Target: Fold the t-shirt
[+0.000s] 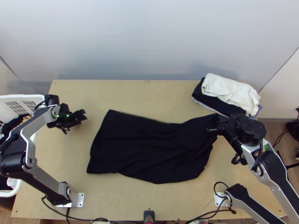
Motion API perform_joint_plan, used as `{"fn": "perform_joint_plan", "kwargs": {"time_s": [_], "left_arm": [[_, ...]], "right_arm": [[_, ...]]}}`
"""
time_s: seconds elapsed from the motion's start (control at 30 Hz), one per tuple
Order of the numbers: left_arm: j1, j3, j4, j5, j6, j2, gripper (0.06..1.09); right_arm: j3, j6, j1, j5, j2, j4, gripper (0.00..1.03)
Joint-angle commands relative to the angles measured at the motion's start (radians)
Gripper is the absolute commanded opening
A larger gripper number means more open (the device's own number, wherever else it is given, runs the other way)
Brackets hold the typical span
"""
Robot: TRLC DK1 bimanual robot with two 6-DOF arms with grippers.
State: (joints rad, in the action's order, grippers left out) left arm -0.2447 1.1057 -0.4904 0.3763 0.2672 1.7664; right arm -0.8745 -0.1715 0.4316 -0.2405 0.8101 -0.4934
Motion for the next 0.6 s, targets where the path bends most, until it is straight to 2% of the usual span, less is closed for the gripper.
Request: {"fn": "perform_joint_plan", "kwargs": {"time_s": [0.0,0.07,0.27,0.3,0.4,0.43,0.5,0.57], "left_arm": [[0.010,0.048,0.000,-0.002,-0.014,0.091,0.84],[0.002,0.057,-0.016,-0.002,-0.029,0.087,0.88],[-0.007,0.137,-0.082,0.042,-0.056,0.077,0.87],[-0.001,0.163,-0.105,0.055,-0.056,0.077,0.84],[0.025,0.218,-0.120,0.061,0.009,0.070,0.49],[0.036,0.241,-0.120,0.070,0.041,0.073,0.41],[0.061,0.298,-0.148,0.111,0.086,0.080,0.34],[0.085,0.372,-0.188,0.141,0.150,0.100,0.34]], "right_arm": [[-0.050,0.013,-0.004,0.003,0.072,0.007,0.03],[-0.058,0.020,-0.005,0.003,0.080,0.009,0.03],[-0.038,0.024,-0.011,0.003,0.080,-0.001,0.03],[-0.031,0.024,-0.011,0.003,0.077,-0.001,0.03],[-0.012,0.023,-0.011,0.003,0.080,0.003,0.03],[-0.004,0.023,-0.010,0.003,0.077,0.004,0.03],[0.009,0.020,-0.010,0.003,0.077,0.009,0.03],[0.026,0.017,-0.011,0.003,0.077,0.015,0.03]]}}
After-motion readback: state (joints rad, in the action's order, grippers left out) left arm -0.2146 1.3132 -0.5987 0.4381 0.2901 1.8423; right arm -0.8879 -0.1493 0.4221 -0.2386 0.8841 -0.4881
